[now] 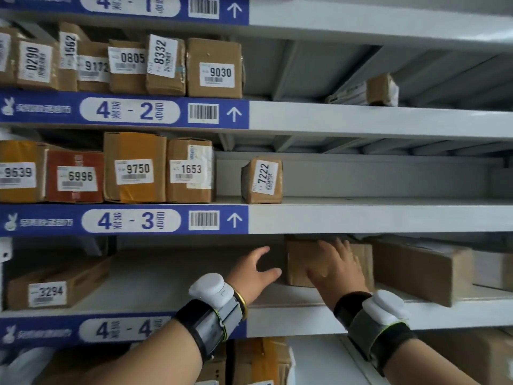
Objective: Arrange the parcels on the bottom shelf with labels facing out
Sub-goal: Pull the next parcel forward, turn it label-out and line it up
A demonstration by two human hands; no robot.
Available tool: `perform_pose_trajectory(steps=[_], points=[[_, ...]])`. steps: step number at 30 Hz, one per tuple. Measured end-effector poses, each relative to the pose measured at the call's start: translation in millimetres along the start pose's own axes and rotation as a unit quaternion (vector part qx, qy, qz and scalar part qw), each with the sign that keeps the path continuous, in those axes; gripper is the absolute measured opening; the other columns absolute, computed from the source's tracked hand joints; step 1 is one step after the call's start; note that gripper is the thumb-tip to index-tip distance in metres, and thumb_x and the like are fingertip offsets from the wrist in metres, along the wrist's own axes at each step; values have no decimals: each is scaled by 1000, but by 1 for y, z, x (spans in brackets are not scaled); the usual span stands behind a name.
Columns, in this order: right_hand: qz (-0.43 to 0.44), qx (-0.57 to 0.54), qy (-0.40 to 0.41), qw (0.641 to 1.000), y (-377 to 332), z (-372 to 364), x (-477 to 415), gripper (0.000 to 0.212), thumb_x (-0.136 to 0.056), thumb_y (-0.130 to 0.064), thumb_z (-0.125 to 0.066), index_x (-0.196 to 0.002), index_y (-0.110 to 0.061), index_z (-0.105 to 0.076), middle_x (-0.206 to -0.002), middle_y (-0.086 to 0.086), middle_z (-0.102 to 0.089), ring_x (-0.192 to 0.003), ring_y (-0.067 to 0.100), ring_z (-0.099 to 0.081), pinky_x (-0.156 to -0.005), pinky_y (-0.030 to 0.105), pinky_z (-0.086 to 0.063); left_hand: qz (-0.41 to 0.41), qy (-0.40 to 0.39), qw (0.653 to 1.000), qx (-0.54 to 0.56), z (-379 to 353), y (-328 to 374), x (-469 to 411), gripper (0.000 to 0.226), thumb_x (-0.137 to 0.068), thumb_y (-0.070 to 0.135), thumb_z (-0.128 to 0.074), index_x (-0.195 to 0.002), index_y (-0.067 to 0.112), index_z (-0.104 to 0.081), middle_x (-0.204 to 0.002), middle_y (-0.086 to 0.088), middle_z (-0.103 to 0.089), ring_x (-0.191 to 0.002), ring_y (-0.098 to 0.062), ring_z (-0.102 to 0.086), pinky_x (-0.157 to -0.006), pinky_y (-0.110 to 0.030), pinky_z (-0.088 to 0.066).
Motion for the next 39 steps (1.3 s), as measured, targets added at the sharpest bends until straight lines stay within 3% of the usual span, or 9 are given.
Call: perform_pose_trajectory(steps=[4, 6, 9, 11, 15, 21, 28, 32, 39], points=[[-51, -15, 28, 998, 40, 19, -2, 65, -82, -32, -59, -139, -24, -27, -157, 5, -8, -144, 24, 0, -117, 44, -8, 20, -18, 999, 20, -26, 11, -12, 75, -77, 40, -65, -141, 30, -26, -147, -4, -36, -132, -21, -39, -106, -35, -35], [-74, -54, 26, 996, 56, 23, -3, 68, -82, -28, -61, -140, -24, -26, -157, 7, -6, -144, 26, -8, -116, 45, -17, 26, -27, 999, 29, -37, 15, -16, 81, -77, 39, -66, -143, 30, -19, -150, -4, -32, -134, -22, -36, -109, -39, -34], [-101, -154, -1, 983, 73, 21, -4, 69, -82, -20, -61, -139, -30, -23, -157, 4, -2, -136, 27, -32, -102, 37, -36, 34, -34, 999, 23, -46, 19, -19, 88, -77, 39, -65, -145, 30, -9, -152, -3, -28, -135, -23, -35, -107, -35, -33], [-100, -191, -20, 976, 80, 18, -6, 71, -83, -17, -60, -139, -34, -20, -156, 4, -5, -137, 23, -30, -99, 35, -37, 41, -39, 998, 20, -50, 19, -22, 90, -78, 39, -65, -145, 29, -5, -153, -2, -27, -135, -23, -35, -106, -34, -33], [-112, -222, -42, 968, 94, 14, -13, 76, -82, -18, -62, -142, -27, -16, -149, 11, -27, -130, 27, -38, -99, 36, -38, 56, -43, 997, 33, -55, 22, -26, 90, -78, 36, -66, -146, 22, -8, -151, -5, -30, -137, -22, -33, -110, -34, -31], [-143, -195, -95, 966, 112, 3, -20, 81, -80, -31, -65, -143, -17, -16, -137, 9, -47, -122, 26, -48, -98, 34, -40, 60, -60, 995, 49, -60, 22, -26, 85, -59, 41, -64, -137, 23, -34, -134, -2, -54, -119, -22, -53, -104, -43, -41], [-137, -219, -90, 962, 115, 3, -26, 79, -77, -30, -69, -141, -12, -24, -118, 6, -51, -99, 18, -49, -84, 27, -38, 63, -65, 996, 26, -59, 22, -18, 90, -65, 41, -60, -144, 30, -19, -140, 6, -46, -122, -16, -49, -104, -33, -39], [-139, -237, -83, 958, 117, 3, -27, 77, -78, -24, -69, -140, -11, -25, -129, 14, -51, -109, 24, -52, -94, 32, -41, 70, -61, 996, -4, -58, 19, -13, 83, -79, 31, -60, -145, 33, -9, -141, 5, -42, -117, -16, -47, -85, -23, -35], [-158, -277, -80, 945, 122, -2, -30, 78, -76, -20, -71, -140, -10, -27, -133, 16, -48, -119, 31, -48, -103, 39, -39, 46, -79, 995, 29, -59, 18, 2, 85, -80, 19, -56, -144, 38, -3, -143, -2, -42, -121, -21, -48, -90, -27, -39]])
Point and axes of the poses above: each hand's wrist, its own x-axis away from the middle knuckle, its own z-axis out of the back of the hand, y = z × x, the point moved 8 cm from there along -x, towards the middle knuckle
